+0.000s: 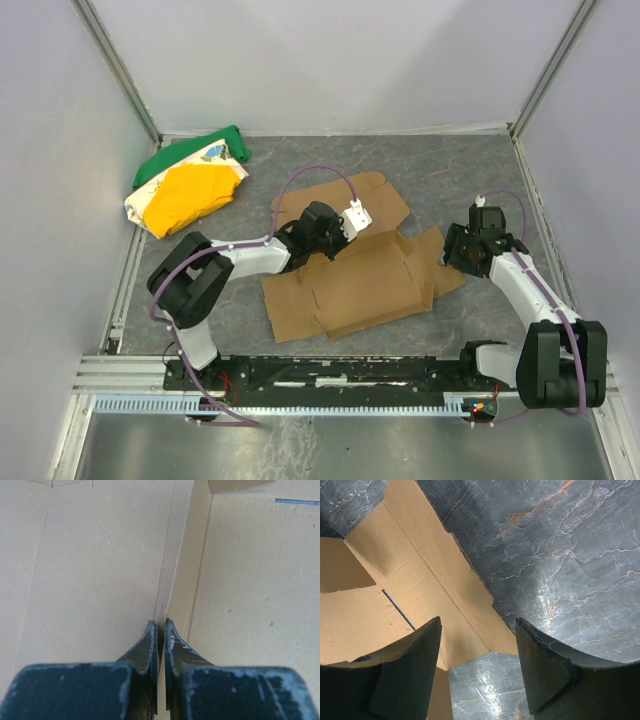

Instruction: Fold the paper box

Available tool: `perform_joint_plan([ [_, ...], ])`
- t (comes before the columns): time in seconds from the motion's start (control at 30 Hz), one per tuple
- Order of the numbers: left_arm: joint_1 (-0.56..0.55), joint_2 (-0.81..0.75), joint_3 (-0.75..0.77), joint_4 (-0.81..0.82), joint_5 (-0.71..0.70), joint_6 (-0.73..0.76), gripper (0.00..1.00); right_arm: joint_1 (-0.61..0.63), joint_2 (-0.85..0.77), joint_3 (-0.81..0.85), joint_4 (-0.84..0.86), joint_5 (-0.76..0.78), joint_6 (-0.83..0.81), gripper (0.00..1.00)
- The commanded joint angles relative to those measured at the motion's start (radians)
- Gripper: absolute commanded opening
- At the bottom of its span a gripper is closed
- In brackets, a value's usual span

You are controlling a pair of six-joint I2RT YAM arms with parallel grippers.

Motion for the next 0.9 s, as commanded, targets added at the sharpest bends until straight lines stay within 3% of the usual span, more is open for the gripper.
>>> perform_joint_plan([
  [0.0,0.006,0.028,-0.042,-0.195,0.034,-0.032,0.03,0.003,0.034,0.014,0.013,0.018,0.008,0.69],
  [0.17,0.007,0.024,-0.044,-0.192,0.031,-0.037,0.03,0.003,0.040,0.013,0.019,0.007,0.005,0.68],
  [0.27,0.009,0.033,-0.035,-0.198,0.028,-0.038,0.03,0.003,0.065,0.014,0.023,-0.064,0.000,0.61],
  [0.37,0.012,0.044,-0.019,-0.209,0.020,-0.038,0.03,0.003,0.075,0.002,0.043,-0.174,-0.003,0.35],
  [0.43,0.015,0.048,-0.009,-0.214,0.015,-0.036,0.03,0.002,0.069,-0.002,0.040,-0.226,0.000,0.24],
  [0.87,0.089,0.043,0.054,-0.234,0.005,-0.049,0.03,0.026,-0.163,-0.002,-0.098,-0.369,0.033,0.08],
])
